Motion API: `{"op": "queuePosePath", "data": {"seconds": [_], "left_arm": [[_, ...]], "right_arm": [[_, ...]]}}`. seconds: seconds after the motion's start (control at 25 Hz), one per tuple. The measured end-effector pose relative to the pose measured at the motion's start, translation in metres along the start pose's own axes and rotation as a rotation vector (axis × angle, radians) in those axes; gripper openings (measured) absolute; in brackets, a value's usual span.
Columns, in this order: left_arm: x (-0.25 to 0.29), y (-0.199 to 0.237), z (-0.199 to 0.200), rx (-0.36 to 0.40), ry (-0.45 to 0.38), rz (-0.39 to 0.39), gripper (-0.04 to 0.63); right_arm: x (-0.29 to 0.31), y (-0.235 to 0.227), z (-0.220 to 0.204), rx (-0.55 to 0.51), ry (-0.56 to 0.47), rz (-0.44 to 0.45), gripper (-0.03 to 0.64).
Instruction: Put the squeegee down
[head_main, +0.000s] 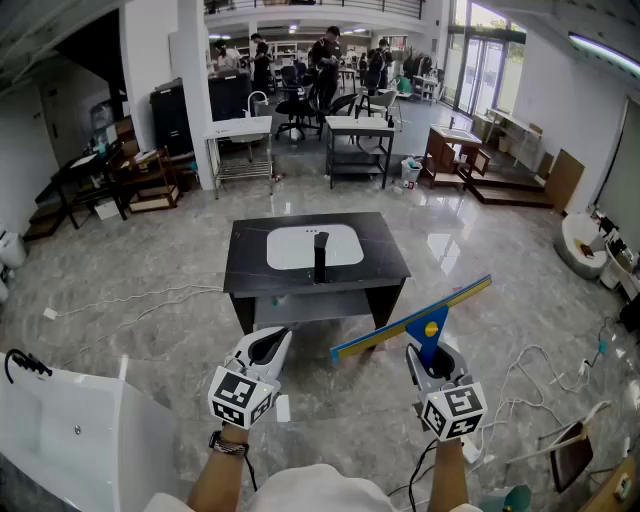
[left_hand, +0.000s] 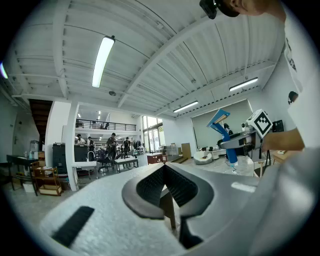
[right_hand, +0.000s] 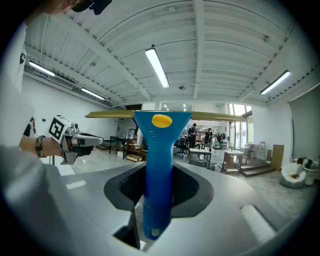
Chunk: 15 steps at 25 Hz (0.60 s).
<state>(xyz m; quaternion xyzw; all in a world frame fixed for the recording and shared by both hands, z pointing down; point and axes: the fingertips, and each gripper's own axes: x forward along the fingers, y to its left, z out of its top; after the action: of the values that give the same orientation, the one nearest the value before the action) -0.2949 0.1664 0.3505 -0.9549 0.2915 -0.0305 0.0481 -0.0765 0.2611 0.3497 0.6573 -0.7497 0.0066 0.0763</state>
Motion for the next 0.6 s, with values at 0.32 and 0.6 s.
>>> {"op": "queuePosePath", "data": {"seconds": [0.32, 0.6], "left_arm": [[0.005, -0.013, 0.000, 0.010, 0.010, 0.003, 0.005], [0.014, -0.034, 0.001, 0.011, 0.017, 0.008, 0.006]], "right_arm": [[-0.005, -0.004, 0.002, -0.017, -0.011, -0.004, 0.132], [-0.017, -0.018, 0.006, -0.004, -0.051, 0.029, 0.132]]}}
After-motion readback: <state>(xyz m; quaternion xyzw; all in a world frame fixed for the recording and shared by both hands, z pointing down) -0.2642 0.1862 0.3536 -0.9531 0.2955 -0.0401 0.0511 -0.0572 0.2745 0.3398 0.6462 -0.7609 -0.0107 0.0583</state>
